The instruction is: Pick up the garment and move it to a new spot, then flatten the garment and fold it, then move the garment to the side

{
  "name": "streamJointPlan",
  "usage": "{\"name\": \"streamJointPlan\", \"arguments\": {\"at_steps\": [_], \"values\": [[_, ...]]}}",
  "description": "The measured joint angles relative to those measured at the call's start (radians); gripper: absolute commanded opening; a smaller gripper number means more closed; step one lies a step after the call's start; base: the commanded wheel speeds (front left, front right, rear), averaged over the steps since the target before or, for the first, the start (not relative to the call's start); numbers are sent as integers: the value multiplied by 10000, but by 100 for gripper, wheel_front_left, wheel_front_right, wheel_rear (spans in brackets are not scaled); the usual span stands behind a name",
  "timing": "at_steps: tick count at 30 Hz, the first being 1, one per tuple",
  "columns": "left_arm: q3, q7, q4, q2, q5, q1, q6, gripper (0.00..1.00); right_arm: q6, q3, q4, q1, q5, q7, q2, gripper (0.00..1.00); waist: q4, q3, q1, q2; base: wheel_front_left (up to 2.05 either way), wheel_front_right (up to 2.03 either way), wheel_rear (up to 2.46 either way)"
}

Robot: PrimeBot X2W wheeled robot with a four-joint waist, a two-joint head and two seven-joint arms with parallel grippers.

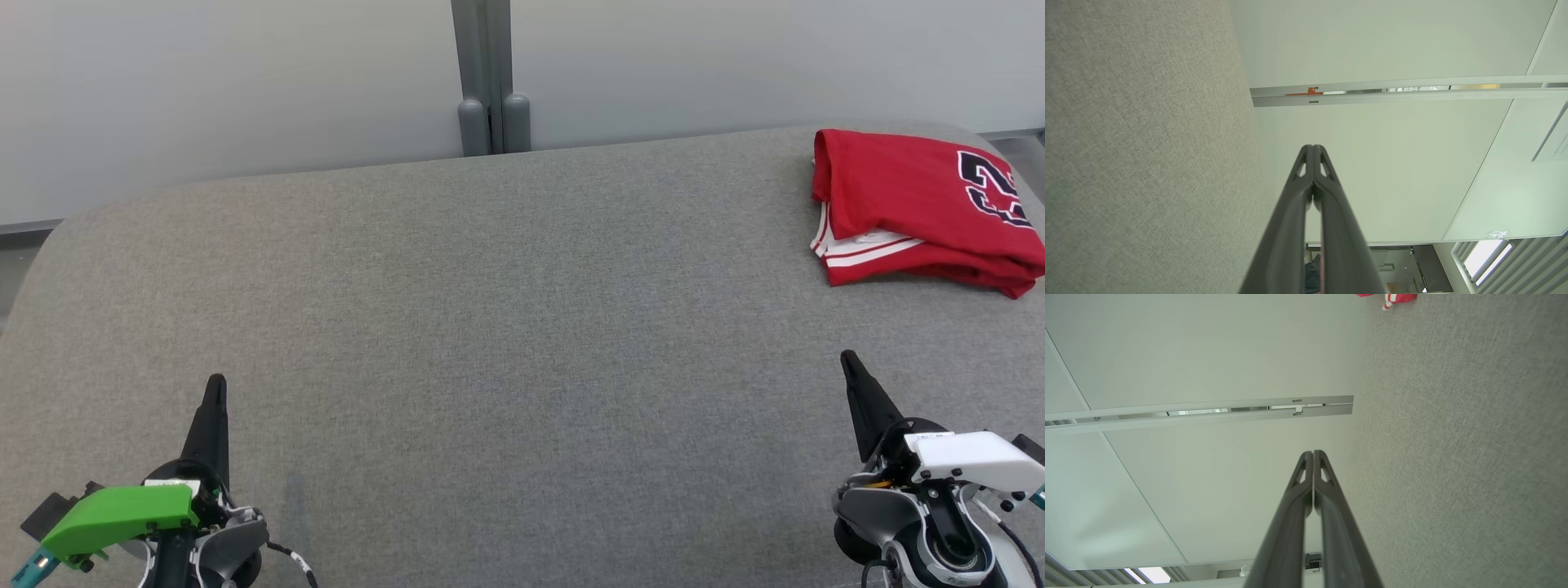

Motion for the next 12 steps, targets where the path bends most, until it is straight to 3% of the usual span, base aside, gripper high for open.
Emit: {"name": "streamJointPlan", "arguments": {"at_steps": [12], "values": [[0, 0, 0, 0, 0, 0, 0, 0, -2, -8, 0, 0, -2, 8, 4, 0, 0, 0, 0, 0, 0, 0, 0]]}}
